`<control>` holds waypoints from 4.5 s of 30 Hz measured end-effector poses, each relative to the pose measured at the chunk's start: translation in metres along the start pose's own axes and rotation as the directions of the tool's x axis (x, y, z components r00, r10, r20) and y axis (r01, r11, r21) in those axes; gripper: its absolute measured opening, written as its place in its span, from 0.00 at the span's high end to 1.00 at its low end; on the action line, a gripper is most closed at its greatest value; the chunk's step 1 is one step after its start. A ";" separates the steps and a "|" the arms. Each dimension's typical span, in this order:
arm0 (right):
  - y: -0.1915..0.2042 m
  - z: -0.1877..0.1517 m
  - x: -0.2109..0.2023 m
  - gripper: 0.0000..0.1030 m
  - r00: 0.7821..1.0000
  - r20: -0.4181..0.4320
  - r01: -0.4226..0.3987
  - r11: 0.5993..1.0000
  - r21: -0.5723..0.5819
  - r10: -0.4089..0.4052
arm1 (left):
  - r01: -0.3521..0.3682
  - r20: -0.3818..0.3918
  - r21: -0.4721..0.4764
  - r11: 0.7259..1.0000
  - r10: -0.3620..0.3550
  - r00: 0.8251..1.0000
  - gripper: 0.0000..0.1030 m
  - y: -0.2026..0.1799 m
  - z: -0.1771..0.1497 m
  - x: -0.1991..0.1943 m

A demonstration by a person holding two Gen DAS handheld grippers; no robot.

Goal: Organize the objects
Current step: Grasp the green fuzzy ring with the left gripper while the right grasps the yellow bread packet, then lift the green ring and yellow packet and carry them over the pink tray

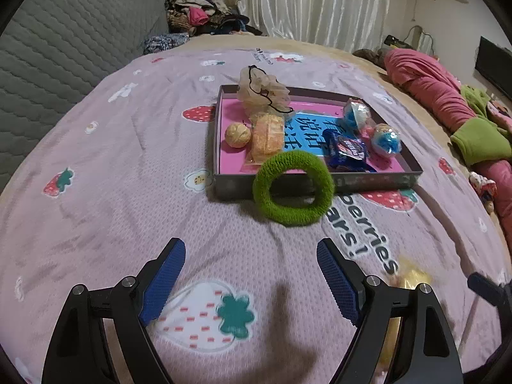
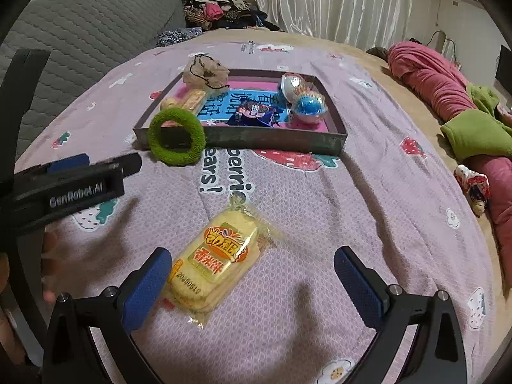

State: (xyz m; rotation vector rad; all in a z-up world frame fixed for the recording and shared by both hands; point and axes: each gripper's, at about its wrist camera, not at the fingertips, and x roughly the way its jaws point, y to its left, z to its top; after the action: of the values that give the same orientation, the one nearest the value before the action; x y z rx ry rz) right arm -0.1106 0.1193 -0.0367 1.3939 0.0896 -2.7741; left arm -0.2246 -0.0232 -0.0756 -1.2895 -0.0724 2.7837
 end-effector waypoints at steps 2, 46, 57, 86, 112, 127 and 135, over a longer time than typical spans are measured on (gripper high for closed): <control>-0.001 0.000 0.005 0.01 1.000 -0.006 0.000 1.000 0.007 0.000 | 0.000 -0.001 -0.008 1.000 0.000 1.000 0.17 0.001 0.004 0.008; 0.009 0.012 0.045 0.62 0.989 0.011 -0.147 0.983 -0.113 0.149 | 0.139 -0.065 -0.082 0.987 -0.144 0.987 0.90 0.002 0.034 0.083; -0.010 0.017 0.029 0.62 0.985 0.044 -0.164 0.983 -0.080 0.167 | 0.118 -0.026 -0.055 0.992 -0.119 0.992 0.90 0.000 0.036 0.071; -0.019 0.069 -0.045 0.62 0.962 0.205 -0.159 0.981 -0.110 0.179 | 0.049 0.124 0.062 0.997 -0.056 0.991 0.90 -0.016 0.060 -0.040; -0.030 0.158 -0.157 0.62 0.907 0.398 -0.067 0.980 -0.189 0.139 | -0.025 0.277 0.088 0.996 -0.001 0.961 0.90 -0.030 0.108 -0.161; -0.038 0.195 -0.131 0.62 0.902 0.408 -0.061 0.976 -0.208 0.143 | -0.013 0.277 0.090 0.996 -0.012 0.961 0.90 -0.039 0.142 -0.128; -0.036 0.207 -0.078 0.62 0.913 0.377 -0.079 0.974 -0.213 0.157 | -0.004 0.241 0.081 0.997 -0.015 0.970 0.90 -0.041 0.152 -0.070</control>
State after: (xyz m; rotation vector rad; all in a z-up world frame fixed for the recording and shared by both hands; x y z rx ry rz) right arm -0.2319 0.1422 0.1508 0.7550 0.2449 -2.7888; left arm -0.2934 0.0093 0.0790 -0.9265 0.0238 2.8909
